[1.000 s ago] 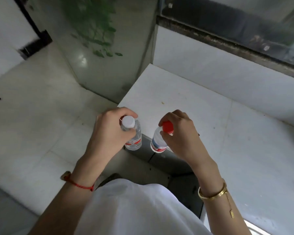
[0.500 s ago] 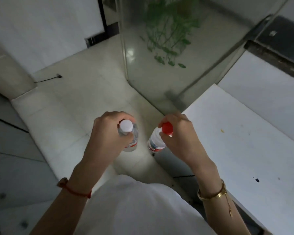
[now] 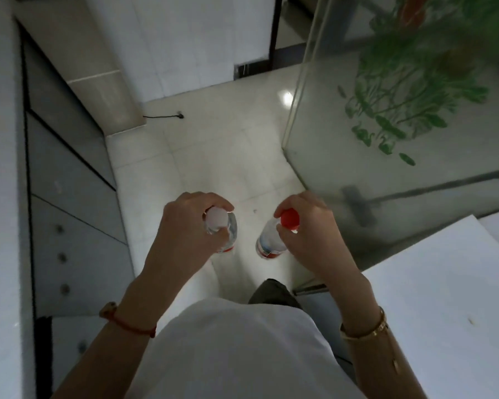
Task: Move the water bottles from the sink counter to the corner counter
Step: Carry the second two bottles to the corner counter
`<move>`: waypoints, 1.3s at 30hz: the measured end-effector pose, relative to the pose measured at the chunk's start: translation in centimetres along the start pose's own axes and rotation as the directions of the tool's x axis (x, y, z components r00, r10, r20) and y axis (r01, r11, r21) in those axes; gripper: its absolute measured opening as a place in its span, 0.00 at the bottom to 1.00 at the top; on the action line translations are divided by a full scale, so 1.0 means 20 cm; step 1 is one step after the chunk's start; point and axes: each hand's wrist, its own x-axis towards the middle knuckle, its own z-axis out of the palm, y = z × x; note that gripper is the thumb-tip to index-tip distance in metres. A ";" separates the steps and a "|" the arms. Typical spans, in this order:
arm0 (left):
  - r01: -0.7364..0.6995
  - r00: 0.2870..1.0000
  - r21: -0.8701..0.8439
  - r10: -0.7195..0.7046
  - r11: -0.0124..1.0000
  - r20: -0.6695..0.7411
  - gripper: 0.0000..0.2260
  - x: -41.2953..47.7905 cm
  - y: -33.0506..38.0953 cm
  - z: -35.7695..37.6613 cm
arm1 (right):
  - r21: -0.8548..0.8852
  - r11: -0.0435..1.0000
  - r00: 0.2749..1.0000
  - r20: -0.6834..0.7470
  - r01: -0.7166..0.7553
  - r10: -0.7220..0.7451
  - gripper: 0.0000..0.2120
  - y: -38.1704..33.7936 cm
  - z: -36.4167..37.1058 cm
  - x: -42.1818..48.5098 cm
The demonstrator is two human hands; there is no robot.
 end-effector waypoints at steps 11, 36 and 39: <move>0.191 0.965 -0.025 -0.193 0.981 -0.176 0.15 0.37 -0.24 -0.11 | 0.008 0.975 0.962 0.167 0.220 -0.218 0.10 -0.13 0.12 0.67; 0.465 0.774 -0.032 -0.424 0.885 -0.471 0.13 1.64 -0.64 -0.45 | 0.106 0.842 0.783 0.321 0.530 -0.533 0.09 -0.55 0.29 2.38; 0.464 0.766 -0.056 -0.433 0.884 -0.476 0.13 1.77 -0.75 -0.51 | 0.108 0.838 0.774 0.336 0.535 -0.537 0.09 -0.62 0.38 2.55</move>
